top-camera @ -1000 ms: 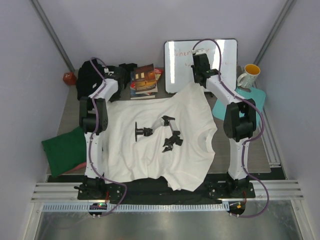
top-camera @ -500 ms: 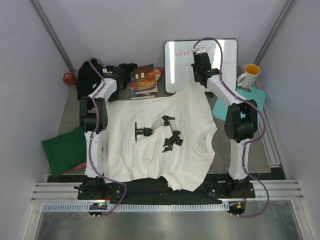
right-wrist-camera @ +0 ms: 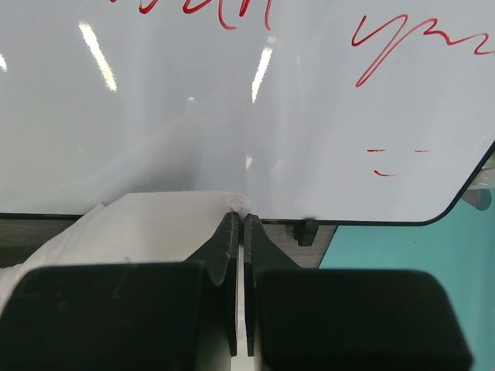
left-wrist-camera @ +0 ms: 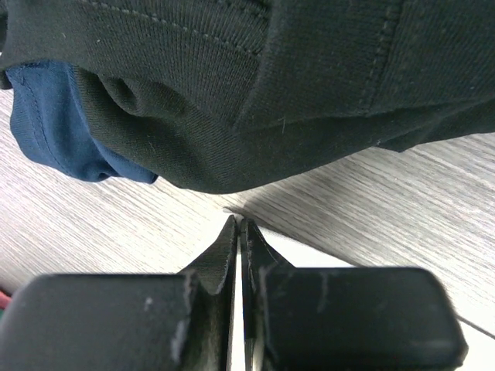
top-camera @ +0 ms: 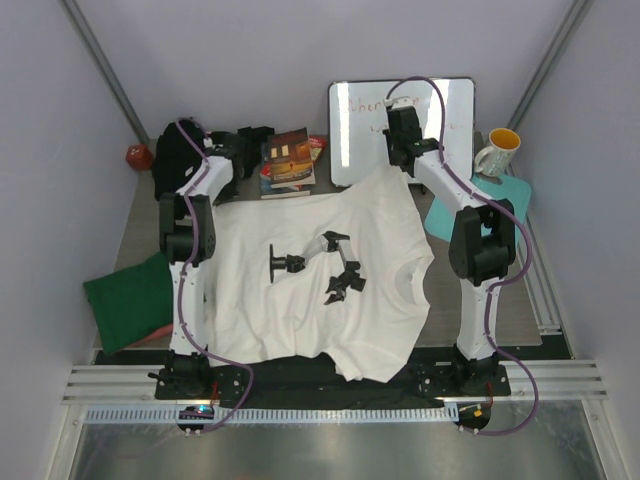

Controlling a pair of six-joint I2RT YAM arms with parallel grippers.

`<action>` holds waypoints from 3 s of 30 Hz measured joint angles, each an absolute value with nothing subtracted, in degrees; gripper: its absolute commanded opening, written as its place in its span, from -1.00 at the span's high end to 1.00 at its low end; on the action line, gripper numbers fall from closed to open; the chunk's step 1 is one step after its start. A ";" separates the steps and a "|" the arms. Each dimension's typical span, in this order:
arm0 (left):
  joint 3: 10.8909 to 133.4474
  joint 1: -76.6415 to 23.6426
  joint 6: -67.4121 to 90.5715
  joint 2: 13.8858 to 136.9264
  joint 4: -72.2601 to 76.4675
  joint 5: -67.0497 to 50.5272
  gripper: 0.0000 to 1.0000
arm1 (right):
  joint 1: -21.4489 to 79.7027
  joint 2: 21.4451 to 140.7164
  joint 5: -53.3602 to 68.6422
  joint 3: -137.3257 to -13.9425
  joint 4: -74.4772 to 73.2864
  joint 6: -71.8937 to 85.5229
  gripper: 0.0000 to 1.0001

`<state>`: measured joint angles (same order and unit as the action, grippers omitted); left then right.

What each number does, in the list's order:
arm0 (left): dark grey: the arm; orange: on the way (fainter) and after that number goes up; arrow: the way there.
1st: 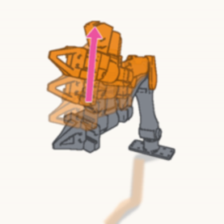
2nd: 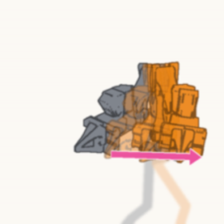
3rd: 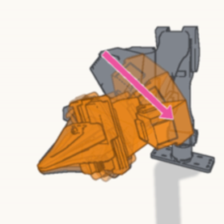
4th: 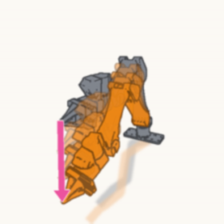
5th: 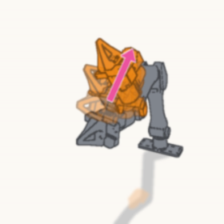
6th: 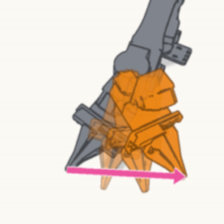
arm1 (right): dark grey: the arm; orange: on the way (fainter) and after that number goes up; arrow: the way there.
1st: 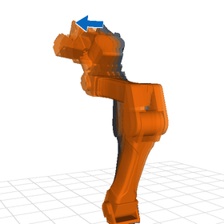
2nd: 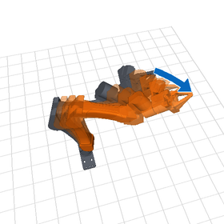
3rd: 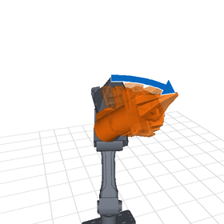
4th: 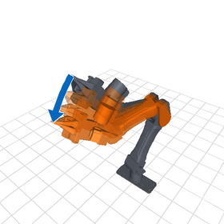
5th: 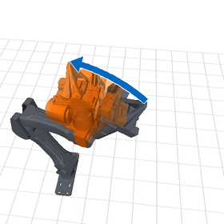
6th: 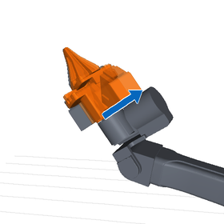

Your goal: Fold and stack the t-shirts

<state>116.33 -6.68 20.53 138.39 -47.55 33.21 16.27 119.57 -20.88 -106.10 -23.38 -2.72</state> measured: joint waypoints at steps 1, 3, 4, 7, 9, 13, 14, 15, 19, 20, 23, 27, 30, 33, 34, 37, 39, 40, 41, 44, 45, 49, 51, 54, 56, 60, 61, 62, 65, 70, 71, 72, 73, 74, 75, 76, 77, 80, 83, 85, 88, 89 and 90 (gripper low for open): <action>116.33 -6.68 20.53 138.37 -47.59 33.23 0.99 | 16.27 119.55 -20.88 -105.91 -23.29 -2.72 0.98; 116.01 -6.66 20.51 138.08 -47.51 33.30 0.99 | 16.27 119.48 -20.88 -105.34 -23.14 -2.74 0.98; 115.52 -6.66 20.51 137.71 -47.51 33.30 1.00 | 16.27 119.37 -20.88 -105.03 -23.03 -2.76 0.98; 113.73 -6.59 20.51 135.48 -47.64 33.19 0.99 | 16.27 118.56 -20.91 -103.79 -22.81 -2.87 0.98; 112.97 -6.59 20.49 133.60 -47.64 32.97 1.00 | 16.27 117.71 -20.88 -103.04 -22.74 -2.90 0.98; 111.04 -6.59 20.32 127.98 -47.31 31.59 0.99 | 16.27 115.52 -20.62 -101.45 -22.04 -2.94 0.98; 110.54 -6.57 20.29 126.74 -47.13 31.20 0.99 | 16.29 115.04 -20.60 -101.03 -21.93 -2.96 0.99; 109.84 -6.57 20.25 125.23 -46.92 30.65 0.99 | 16.34 114.54 -20.51 -100.47 -21.74 -3.01 0.98; 107.20 -6.57 20.08 120.40 -46.50 28.53 0.99 | 16.84 112.84 -20.43 -98.39 -21.76 -3.18 0.98; 106.65 -6.59 20.05 119.68 -46.50 28.25 1.00 | 16.91 112.49 -20.40 -98.06 -22.04 -3.18 0.98; 105.38 -6.68 20.05 118.58 -46.92 27.99 1.00 | 17.19 111.77 -20.40 -97.43 -22.92 -3.09 0.98; 103.07 -7.18 20.32 117.80 -48.93 28.32 0.99 | 17.65 109.95 -20.18 -95.26 -24.93 -2.42 0.98; 101.34 -7.79 20.64 117.01 -51.05 28.97 1.00 | 18.22 107.39 -20.21 -92.03 -25.98 -1.48 0.98; 99.20 -8.54 20.64 115.37 -52.10 29.85 0.99 | 19.18 104.75 -20.45 -89.17 -26.87 -0.23 0.98; 98.48 -8.80 20.64 114.65 -52.40 30.15 1.00 | 19.53 103.94 -20.56 -88.38 -27.18 0.12 0.98; 97.10 -9.43 20.80 112.75 -53.10 31.09 0.99 | 21.10 99.90 -21.30 -84.60 -27.62 1.32 0.98; 96.29 -9.85 20.88 111.70 -53.32 31.92 1.00 | 22.04 96.99 -21.74 -82.39 -28.01 2.02 0.98; 95.88 -9.98 20.95 111.18 -53.45 32.21 1.00 | 22.48 95.57 -21.89 -81.38 -28.25 2.35 0.99; 95.22 -10.09 21.04 110.59 -53.47 32.53 1.00 | 22.98 94.02 -22.06 -80.49 -28.62 2.79 0.98; 92.99 -10.17 21.26 108.75 -53.58 33.54 1.00 | 23.70 90.13 -22.57 -78.35 -28.77 3.57 0.98; 92.36 -10.17 21.32 108.22 -53.60 33.87 0.99 | 23.83 88.75 -22.87 -77.54 -28.80 3.77 0.98; 89.27 -10.17 22.15 105.60 -53.91 36.27 0.99 | 23.88 84.49 -24.53 -75.68 -29.21 4.27 0.98; 88.49 -10.17 22.20 104.42 -53.98 37.01 1.00 | 23.88 83.09 -25.06 -75.31 -29.54 4.43 0.98; 88.25 -10.48 22.20 103.31 -54.19 37.91 0.99 | 23.90 82.59 -25.36 -75.31 -31.16 4.54 0.98; 88.25 -10.57 22.20 103.22 -54.52 38.02 1.00 | 23.88 82.89 -25.32 -75.31 -32.84 4.71 0.98; 88.82 -10.98 22.15 105.10 -56.53 37.89 0.99 | 23.99 84.03 -24.91 -75.31 -36.23 4.95 0.98; 89.23 -11.18 22.15 105.97 -57.08 37.87 1.00 | 24.01 84.42 -24.84 -75.33 -36.91 4.97 0.98; 89.80 -11.33 22.13 107.22 -57.65 37.85 1.00 | 24.05 84.84 -24.73 -75.35 -37.60 4.97 0.98; 90.98 -12.10 22.17 111.26 -59.02 37.87 1.00 | 24.27 86.28 -24.60 -75.48 -40.01 4.99 0.98; 91.02 -13.08 22.50 114.76 -61.23 37.82 1.00 | 24.67 87.46 -23.90 -75.85 -42.50 5.28 0.98; 91.02 -13.15 22.59 114.96 -61.60 37.76 0.99 | 24.75 87.68 -23.77 -75.85 -42.74 5.37 0.98; 91.02 -13.23 22.65 115.04 -61.82 37.67 0.99 | 24.91 87.88 -23.62 -75.96 -43.05 5.48 0.98; 91.02 -13.26 22.76 115.09 -62.04 37.58 1.00 | 25.02 88.16 -23.51 -76.05 -43.42 5.65 0.98; 91.02 -13.23 22.98 115.13 -62.24 37.45 1.00 | 25.08 88.44 -23.38 -76.18 -43.79 5.85 0.98; 91.02 -13.23 23.18 115.20 -62.43 37.41 1.00 | 25.19 88.77 -23.33 -76.29 -44.16 6.04 0.98; 91.02 -13.23 23.40 115.35 -62.67 37.36 0.99 | 25.30 89.08 -23.22 -76.34 -44.42 6.26 0.98; 91.00 -13.23 23.57 115.57 -62.85 37.28 1.00 | 25.43 89.36 -23.18 -76.34 -44.80 6.44 0.98; 90.91 -13.23 23.83 116.42 -63.18 36.73 1.00 | 25.74 89.91 -22.76 -76.31 -45.80 6.92 0.98; 90.19 -13.23 23.97 117.10 -63.37 35.92 1.00 | 26.17 89.93 -22.44 -76.25 -46.15 7.60 0.98; 89.58 -13.23 24.05 117.30 -63.53 35.64 0.99 | 26.30 89.93 -22.15 -76.07 -46.37 7.94 0.98; 88.97 -13.28 24.08 117.62 -63.72 35.29 0.99 | 26.50 89.93 -21.87 -75.07 -46.39 8.40 0.98; 88.92 -13.28 24.08 117.82 -63.72 35.27 0.99 | 26.52 89.93 -21.80 -74.52 -46.41 8.58 0.98; 88.92 -13.28 24.10 118.24 -63.75 35.27 0.99 | 26.52 89.93 -21.74 -73.97 -46.46 8.71 0.98</action>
<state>88.92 -13.28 24.10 118.24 -63.75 35.27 26.52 89.93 -21.74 -73.97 -46.46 8.71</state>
